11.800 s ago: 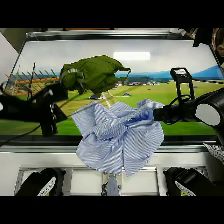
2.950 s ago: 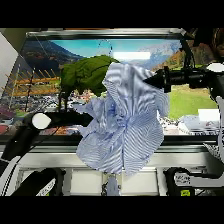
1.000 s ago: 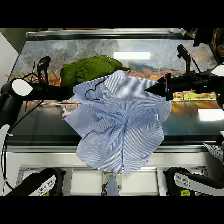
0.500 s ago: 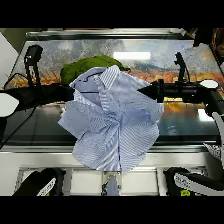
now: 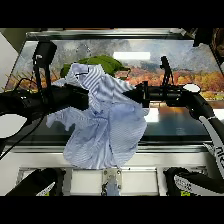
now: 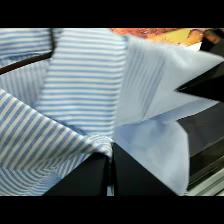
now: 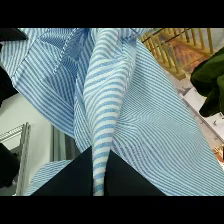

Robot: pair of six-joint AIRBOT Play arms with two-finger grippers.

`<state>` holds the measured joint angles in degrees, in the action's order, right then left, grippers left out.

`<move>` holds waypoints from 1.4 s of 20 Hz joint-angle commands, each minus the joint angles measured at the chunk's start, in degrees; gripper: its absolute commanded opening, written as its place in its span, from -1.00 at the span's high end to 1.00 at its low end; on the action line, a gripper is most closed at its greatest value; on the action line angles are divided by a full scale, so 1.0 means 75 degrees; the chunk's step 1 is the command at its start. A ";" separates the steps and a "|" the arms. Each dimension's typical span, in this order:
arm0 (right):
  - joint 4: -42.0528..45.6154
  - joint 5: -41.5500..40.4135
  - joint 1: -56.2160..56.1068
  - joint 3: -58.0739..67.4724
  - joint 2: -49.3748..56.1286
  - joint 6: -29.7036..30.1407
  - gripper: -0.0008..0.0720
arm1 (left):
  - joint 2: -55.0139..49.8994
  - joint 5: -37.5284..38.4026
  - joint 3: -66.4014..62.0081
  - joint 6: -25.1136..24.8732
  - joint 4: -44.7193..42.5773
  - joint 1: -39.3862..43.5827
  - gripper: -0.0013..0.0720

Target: Fold the clothes and pants, and hang the long-sleeved shirts on hangers.

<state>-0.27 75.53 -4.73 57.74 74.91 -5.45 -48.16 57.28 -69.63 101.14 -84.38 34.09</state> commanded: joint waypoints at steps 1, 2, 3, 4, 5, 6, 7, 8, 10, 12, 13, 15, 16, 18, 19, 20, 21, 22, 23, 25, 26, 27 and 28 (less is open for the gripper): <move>-0.0146 -0.0020 -0.0140 -0.0009 -0.0032 0.0160 0.93 | -0.0475 0.0539 -0.0845 0.0105 -0.0227 0.0315 0.94; -0.0149 -0.0015 -0.0140 -0.0009 -0.0026 0.0160 0.93 | -0.0597 0.0766 -0.1035 0.0085 -0.0227 0.0315 0.94; -0.0149 -0.0017 -0.0143 -0.0009 -0.0015 0.0157 0.92 | -0.0702 0.0997 -0.1192 0.0073 -0.0227 0.0315 0.94; -0.0143 -0.0009 -0.0143 -0.0012 0.0003 0.0061 0.92 | -0.0764 0.1148 -0.1265 -0.0015 -0.0230 0.0315 0.94; -0.0149 -0.0015 -0.0143 -0.0009 0.0012 -0.0125 0.93 | -0.0781 0.1233 -0.1271 -0.0029 -0.0230 0.0315 0.94; -0.0181 -0.0012 -0.0143 -0.0009 0.0012 -0.0131 0.93 | -0.0784 0.1311 -0.1271 -0.0029 -0.0230 0.0315 0.94; -0.0356 -0.0012 -0.0140 -0.0009 -0.0020 -0.0134 0.94 | -0.0781 0.1553 -0.1271 -0.0029 -0.0245 0.0312 0.93; -0.0551 -0.0015 -0.0143 -0.0006 -0.0064 -0.0131 0.94 | -0.0781 0.1751 -0.1271 -0.0029 -0.0309 0.0315 0.93; -0.0976 -0.0012 -0.0125 0.0006 -0.0181 -0.0131 0.94 | -0.0775 0.2081 -0.1274 -0.0020 -0.0513 0.0312 0.25; -0.1174 -0.0015 -0.0096 0.0017 -0.0353 -0.0128 0.94 | -0.0635 0.2020 -0.1285 0.0152 -0.0883 0.0309 -0.47; -0.1172 -0.0015 -0.0047 0.0029 -0.0466 -0.0128 0.94 | -0.0460 0.1856 -0.1285 0.0353 -0.1145 0.0265 -0.47; -0.1174 -0.0023 0.0087 0.0087 -0.0679 -0.0131 0.95 | -0.0009 0.1556 -0.1285 0.0810 -0.1466 -0.0012 -0.47; -0.1174 -0.0044 0.0198 0.0117 -0.0810 -0.0131 0.94 | 0.0224 0.1507 -0.1282 0.0982 -0.1498 -0.0251 -0.47; -0.1174 -0.0166 0.0469 0.0201 -0.1072 -0.0134 0.94 | 0.0583 0.1600 -0.1271 0.1157 -0.1545 -0.0714 -0.47; -0.1172 -0.0294 0.0621 0.0248 -0.1201 -0.0149 0.94 | 0.0702 0.1632 -0.1271 0.1177 -0.1539 -0.0959 -0.47; -0.1169 -0.0458 0.0787 0.0294 -0.1329 -0.0204 0.94 | 0.0784 0.1632 -0.1271 0.1177 -0.1530 -0.1131 -0.47; -0.1166 -0.0650 0.1000 0.0332 -0.1489 -0.0254 0.95 | 0.0828 0.1629 -0.1271 0.1177 -0.1527 -0.1227 -0.47; -0.1160 -0.0825 0.1233 0.0376 -0.1638 -0.0289 0.95 | 0.0825 0.1626 -0.1271 0.1177 -0.1527 -0.1274 -0.47; -0.1134 -0.1070 0.1518 0.0423 -0.1804 -0.0370 0.95 | 0.0769 0.1623 -0.1274 0.1180 -0.1524 -0.1271 -0.38; -0.0941 -0.1568 0.2194 0.0533 -0.2148 -0.0571 0.95 | 0.0565 0.1620 -0.1271 0.1166 -0.1381 -0.1262 0.50; -0.0740 -0.1830 0.2600 0.0609 -0.2343 -0.0743 0.95 | 0.0420 0.1609 -0.1271 0.1157 -0.1276 -0.1253 0.81; -0.0463 -0.2066 0.3002 0.0691 -0.2530 -0.0938 0.95 | 0.0262 0.1577 -0.1271 0.1072 -0.1116 -0.1256 0.85; -0.0117 -0.2317 0.3450 0.0804 -0.2722 -0.1139 0.95 | 0.0070 0.1527 -0.1271 0.0959 -0.0979 -0.1256 0.85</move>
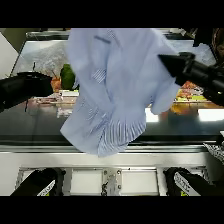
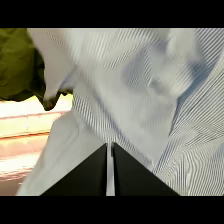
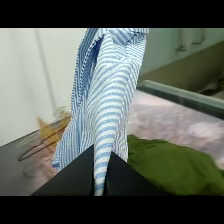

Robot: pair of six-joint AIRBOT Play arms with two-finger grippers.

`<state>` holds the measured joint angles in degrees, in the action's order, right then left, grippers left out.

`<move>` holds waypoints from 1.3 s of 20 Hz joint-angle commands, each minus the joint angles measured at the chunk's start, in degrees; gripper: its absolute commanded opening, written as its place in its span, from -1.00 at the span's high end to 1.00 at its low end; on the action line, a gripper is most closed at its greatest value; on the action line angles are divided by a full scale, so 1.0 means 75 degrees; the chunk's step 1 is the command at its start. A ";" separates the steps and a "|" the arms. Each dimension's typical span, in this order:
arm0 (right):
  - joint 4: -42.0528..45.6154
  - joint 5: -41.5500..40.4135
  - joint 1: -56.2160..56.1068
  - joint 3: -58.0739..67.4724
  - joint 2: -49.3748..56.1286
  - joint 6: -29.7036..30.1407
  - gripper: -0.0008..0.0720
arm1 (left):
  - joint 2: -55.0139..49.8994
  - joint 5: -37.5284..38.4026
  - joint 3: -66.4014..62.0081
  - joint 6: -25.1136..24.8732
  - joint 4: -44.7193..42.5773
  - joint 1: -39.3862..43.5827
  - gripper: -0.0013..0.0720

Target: Fold the clothes and pants, and hang the long-sleeved shirts on hangers.

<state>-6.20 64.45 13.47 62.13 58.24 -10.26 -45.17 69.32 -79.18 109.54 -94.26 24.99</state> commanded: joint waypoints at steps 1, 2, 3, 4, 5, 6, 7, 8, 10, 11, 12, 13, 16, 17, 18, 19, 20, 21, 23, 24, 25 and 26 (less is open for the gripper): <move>0.1023 -0.1093 0.1445 0.0332 -0.0662 -0.0714 0.95 | -0.0510 -0.0131 0.0000 -0.0262 0.0437 -0.0041 0.85; 0.1419 -0.1352 0.1915 0.0466 -0.0819 -0.0970 0.95 | -0.0708 -0.0187 0.0000 -0.0411 0.0597 -0.0044 0.85; 0.1786 -0.1571 0.2358 0.0606 -0.0947 -0.1247 0.95 | -0.0874 -0.0259 0.0000 -0.0478 0.0609 -0.0041 0.86; 0.2142 -0.1807 0.2827 0.0758 -0.1058 -0.1542 0.95 | -0.1040 -0.0364 0.0000 -0.0495 0.0606 -0.0041 0.86; 0.2372 -0.2034 0.3246 0.0903 -0.1125 -0.1836 0.95 | -0.1172 -0.0493 0.0000 -0.0498 0.0595 -0.0044 0.85; 0.2591 -0.2276 0.3678 0.1061 -0.1169 -0.2057 0.95 | -0.1317 -0.0673 0.0000 -0.0527 0.0592 -0.0044 0.85; 0.2833 -0.2512 0.4080 0.1212 -0.1195 -0.2305 0.95 | -0.1428 -0.0816 0.0000 -0.0589 0.0595 -0.0044 0.85; 0.3107 -0.2716 0.4415 0.1370 -0.1189 -0.2588 0.95 | -0.1533 -0.0965 0.0000 -0.0635 0.0595 -0.0044 0.85; 0.3838 -0.3270 0.4989 0.1667 -0.1189 -0.3235 0.95 | -0.1696 -0.1183 0.0000 -0.0638 0.0583 -0.0044 0.85; 0.4316 -0.3561 0.5205 0.1824 -0.1183 -0.3593 0.95 | -0.1766 -0.1274 0.0000 -0.0638 0.0580 -0.0044 0.85; 0.4925 -0.3809 0.5426 0.2011 -0.1180 -0.4054 0.95 | -0.1821 -0.1329 0.0000 -0.0641 0.0577 -0.0044 0.85; 0.5557 -0.3984 0.5595 0.2200 -0.1174 -0.4505 0.95 | -0.1886 -0.1384 0.0000 -0.0641 0.0577 -0.0044 0.85; 0.7670 -0.4351 0.6021 0.2774 -0.1157 -0.6094 0.95 | -0.2034 -0.1495 0.0003 -0.0641 0.0568 -0.0044 0.85; 0.8358 -0.4360 0.6152 0.2981 -0.1113 -0.6653 0.95 | -0.2087 -0.1512 0.0000 -0.0641 0.0568 -0.0044 0.85; 0.8999 -0.4363 0.6266 0.3177 -0.1058 -0.7181 0.95 | -0.2116 -0.1512 0.0000 -0.0641 0.0565 -0.0044 0.85; 0.9620 -0.4360 0.6368 0.3392 -0.0988 -0.7711 0.95 | -0.2139 -0.1512 0.0000 -0.0641 0.0565 -0.0044 0.85; 1.0133 -0.4336 0.6455 0.3614 -0.0930 -0.8099 0.95 | -0.2145 -0.1510 0.0000 -0.0641 0.0565 -0.0044 0.85; 1.0547 -0.4331 0.6516 0.3853 -0.0871 -0.8399 0.95 | -0.2145 -0.1510 0.0000 -0.0641 0.0565 -0.0044 0.85; 1.0958 -0.4304 0.6580 0.4293 -0.0766 -0.8559 0.95 | -0.2145 -0.1507 0.0000 -0.0641 0.0568 -0.0044 0.85; 1.1030 -0.4246 0.6583 0.4488 -0.0723 -0.8559 0.95 | -0.2145 -0.1504 0.0000 -0.0641 0.0568 -0.0044 0.85; 1.1095 -0.4182 0.6589 0.4669 -0.0673 -0.8559 0.95 | -0.2145 -0.1504 0.0000 -0.0638 0.0568 -0.0044 0.85; 1.1095 -0.4182 0.6589 0.4768 -0.0656 -0.8600 0.95 | -0.2145 -0.1504 0.0000 -0.0638 0.0568 -0.0044 0.85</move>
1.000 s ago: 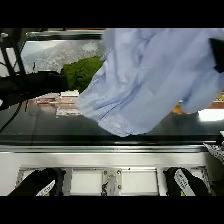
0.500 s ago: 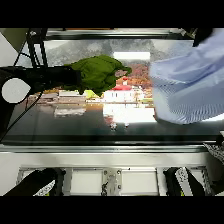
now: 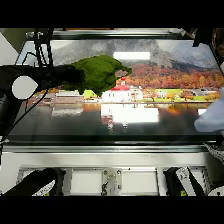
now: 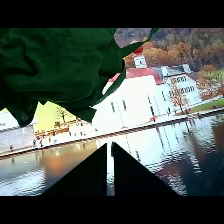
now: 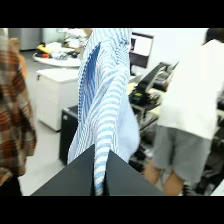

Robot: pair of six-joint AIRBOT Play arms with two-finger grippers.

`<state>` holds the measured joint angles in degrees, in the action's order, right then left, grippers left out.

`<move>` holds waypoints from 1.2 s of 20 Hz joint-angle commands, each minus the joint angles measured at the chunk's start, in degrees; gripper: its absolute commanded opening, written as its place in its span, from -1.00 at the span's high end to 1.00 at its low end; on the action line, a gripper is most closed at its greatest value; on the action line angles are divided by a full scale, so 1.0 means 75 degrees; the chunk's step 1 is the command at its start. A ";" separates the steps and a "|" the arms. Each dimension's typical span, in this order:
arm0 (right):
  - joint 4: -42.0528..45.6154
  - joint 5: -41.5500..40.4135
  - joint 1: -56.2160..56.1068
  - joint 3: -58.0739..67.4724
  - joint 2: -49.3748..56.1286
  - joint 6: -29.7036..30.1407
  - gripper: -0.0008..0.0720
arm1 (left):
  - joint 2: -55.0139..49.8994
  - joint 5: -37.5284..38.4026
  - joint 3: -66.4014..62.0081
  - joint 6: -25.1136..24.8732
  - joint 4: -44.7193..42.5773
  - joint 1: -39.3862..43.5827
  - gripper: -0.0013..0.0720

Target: Fold the clothes and pants, and hang the long-sleeved shirts on hangers.

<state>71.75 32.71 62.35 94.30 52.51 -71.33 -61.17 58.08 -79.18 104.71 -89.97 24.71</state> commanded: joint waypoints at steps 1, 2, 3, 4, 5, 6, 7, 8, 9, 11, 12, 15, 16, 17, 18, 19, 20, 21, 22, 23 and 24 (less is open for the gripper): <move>0.0697 0.0038 0.0096 0.0519 0.0105 -0.0510 0.95 | -0.0012 -0.0006 0.0000 0.0006 -0.0003 -0.0006 0.85; 0.0702 0.0038 0.0108 0.0545 0.0102 -0.0580 0.95 | -0.0012 -0.0006 0.0003 0.0009 -0.0003 -0.0006 0.85; 0.0726 0.0041 0.0111 0.0548 0.0093 -0.0586 0.95 | -0.0012 -0.0009 0.0000 0.0009 0.0000 -0.0006 0.85; 0.0731 0.0041 0.0111 0.0548 0.0079 -0.0595 0.95 | -0.0012 -0.0006 0.0003 0.0009 -0.0003 -0.0006 0.85; 0.0731 0.0041 0.0111 0.0548 0.0047 -0.0603 0.95 | -0.0012 -0.0009 0.0003 0.0009 0.0000 -0.0006 0.85; 0.0731 0.0038 0.0111 0.0548 0.0026 -0.0615 0.95 | -0.0012 -0.0003 0.0003 0.0009 -0.0003 -0.0006 0.85; 0.0729 0.0038 0.0111 0.0548 0.0015 -0.0615 0.95 | -0.0012 -0.0006 0.0003 0.0009 0.0000 -0.0006 0.85; 0.0731 0.0041 0.0111 0.0548 0.0009 -0.0615 0.95 | -0.0012 -0.0006 0.0000 0.0009 0.0000 -0.0006 0.85; 0.0731 0.0038 0.0111 0.0548 0.0009 -0.0612 0.95 | -0.0012 -0.0006 0.0003 0.0009 0.0000 -0.0006 0.85; 0.0758 0.0035 0.0119 0.0548 0.0012 -0.0615 0.95 | -0.0012 0.0003 0.0003 0.0009 0.0000 -0.0006 0.85; 0.0761 0.0032 0.0119 0.0548 0.0017 -0.0612 0.95 | -0.0012 0.0032 0.0003 0.0009 0.0000 -0.0006 0.85; 0.0758 -0.0070 0.0119 0.0548 0.0023 -0.0615 0.95 | -0.0012 0.0122 0.0003 0.0009 0.0003 -0.0006 0.85; 0.0758 -0.0146 0.0119 0.0548 0.0015 -0.0615 0.95 | -0.0012 0.0117 0.0003 0.0009 0.0003 -0.0006 0.85; 0.0761 -0.0169 0.0119 0.0548 0.0003 -0.0615 0.95 | -0.0012 0.0108 0.0003 0.0009 0.0003 -0.0006 0.85; 0.0761 -0.0163 0.0119 0.0545 -0.0012 -0.0615 0.95 | -0.0012 0.0105 0.0003 0.0009 0.0003 -0.0006 0.85; 0.0758 -0.0157 0.0119 0.0545 -0.0029 -0.0615 0.95 | -0.0012 0.0108 0.0003 0.0009 0.0003 -0.0006 0.85; 0.0755 -0.0157 0.0119 0.0545 -0.0052 -0.0615 0.95 | -0.0012 0.0111 0.0003 0.0009 0.0003 -0.0006 0.85; 0.0758 -0.0128 0.0119 0.0545 -0.0096 -0.0618 0.95 | -0.0012 0.0108 0.0003 0.0009 0.0003 -0.0006 0.85; 0.0758 -0.0108 0.0119 0.0545 -0.0146 -0.0618 0.95 | -0.0012 0.0108 0.0003 0.0009 0.0003 -0.0006 0.85; 0.0758 -0.0105 0.0119 0.0545 -0.0213 -0.0618 0.95 | -0.0012 0.0108 0.0003 0.0009 0.0000 -0.0006 0.85; 0.0758 -0.0108 0.0119 0.0545 -0.0283 -0.0615 0.95 | -0.0012 0.0108 0.0003 0.0012 0.0003 -0.0006 0.85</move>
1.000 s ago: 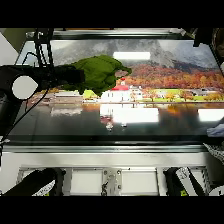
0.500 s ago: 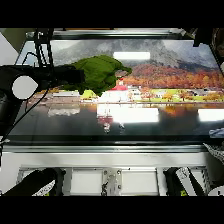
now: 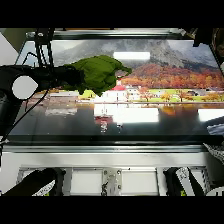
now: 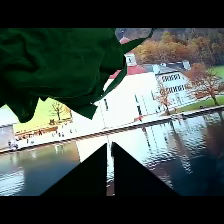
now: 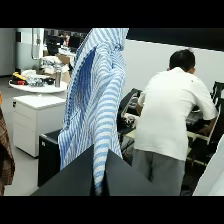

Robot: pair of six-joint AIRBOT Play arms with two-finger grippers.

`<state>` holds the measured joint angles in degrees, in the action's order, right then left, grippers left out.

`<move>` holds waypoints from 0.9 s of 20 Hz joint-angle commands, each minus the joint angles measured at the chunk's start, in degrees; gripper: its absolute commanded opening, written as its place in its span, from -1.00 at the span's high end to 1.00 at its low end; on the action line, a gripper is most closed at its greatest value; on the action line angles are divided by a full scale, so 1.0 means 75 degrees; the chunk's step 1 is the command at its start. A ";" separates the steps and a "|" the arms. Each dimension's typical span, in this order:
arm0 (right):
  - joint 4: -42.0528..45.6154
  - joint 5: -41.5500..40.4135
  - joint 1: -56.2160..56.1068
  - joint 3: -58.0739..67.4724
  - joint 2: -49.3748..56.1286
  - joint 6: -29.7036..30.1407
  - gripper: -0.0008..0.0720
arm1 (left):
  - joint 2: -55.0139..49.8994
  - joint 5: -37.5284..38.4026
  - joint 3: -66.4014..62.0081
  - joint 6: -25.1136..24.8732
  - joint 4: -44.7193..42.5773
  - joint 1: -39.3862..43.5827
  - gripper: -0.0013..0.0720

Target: Fold the clothes and pants, and hang the long-sleeved shirts on hangers.

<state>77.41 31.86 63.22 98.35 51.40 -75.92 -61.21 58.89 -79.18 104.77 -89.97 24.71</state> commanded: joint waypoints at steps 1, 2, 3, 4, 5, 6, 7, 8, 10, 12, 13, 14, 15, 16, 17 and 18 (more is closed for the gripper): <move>0.0003 0.0006 0.0003 0.0006 -0.0184 -0.0003 0.95 | -0.0006 0.0000 0.0003 0.0003 0.0003 -0.0006 0.85; 0.0003 0.0009 0.0003 0.0006 -0.0216 -0.0003 0.95 | -0.0006 0.0000 0.0003 0.0003 0.0003 -0.0006 0.85; 0.0003 0.0012 0.0003 0.0006 -0.0230 -0.0003 0.95 | -0.0006 0.0003 0.0003 0.0003 0.0003 -0.0006 0.85; 0.0003 0.0026 0.0003 0.0006 -0.0233 -0.0006 0.95 | -0.0006 0.0003 0.0003 0.0000 0.0003 -0.0006 0.85; 0.0006 0.0076 0.0003 0.0006 -0.0230 -0.0003 0.94 | -0.0006 0.0003 0.0003 0.0000 0.0003 -0.0006 0.85; 0.0009 0.0137 0.0003 0.0006 -0.0219 0.0000 0.94 | -0.0006 0.0003 0.0003 0.0000 0.0003 -0.0006 0.85; 0.0096 0.0195 0.0003 0.0006 -0.0204 -0.0003 0.94 | -0.0006 0.0003 0.0003 0.0003 0.0003 -0.0006 0.85; 0.0204 0.0227 0.0003 0.0003 -0.0187 -0.0003 0.94 | -0.0006 0.0003 0.0003 0.0000 0.0000 -0.0006 0.85; 0.0373 0.0242 0.0003 0.0003 -0.0163 -0.0012 0.95 | -0.0006 0.0003 0.0003 0.0000 0.0003 -0.0006 0.85; 0.0694 0.0280 0.0003 0.0003 -0.0131 -0.0268 0.94 | -0.0006 0.0003 0.0003 0.0000 0.0000 -0.0006 0.85; 0.0889 0.0277 0.0006 0.0003 -0.0105 -0.0449 0.95 | -0.0006 0.0003 0.0003 0.0000 0.0003 -0.0006 0.85; 0.1005 0.0274 0.0079 0.0003 -0.0067 -0.0705 0.95 | -0.0006 0.0003 0.0003 0.0000 0.0000 -0.0006 0.85; 0.1017 0.0280 0.0286 0.0003 -0.0023 -0.0994 0.95 | -0.0006 0.0006 0.0003 0.0000 0.0000 -0.0006 0.85; 0.1017 0.0277 0.0542 0.0006 0.0015 -0.1309 0.94 | -0.0006 0.0012 0.0003 0.0000 0.0000 -0.0006 0.85; 0.1011 0.0309 0.0810 0.0003 0.0038 -0.1547 0.95 | -0.0006 0.0012 0.0003 0.0000 0.0003 -0.0006 0.85; 0.1000 0.0399 0.1102 0.0006 0.0073 -0.1757 0.94 | -0.0006 0.0009 0.0003 0.0000 0.0003 -0.0006 0.85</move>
<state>83.88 33.95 67.26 98.39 51.33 -83.42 -61.21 58.94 -79.18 104.79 -89.95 24.71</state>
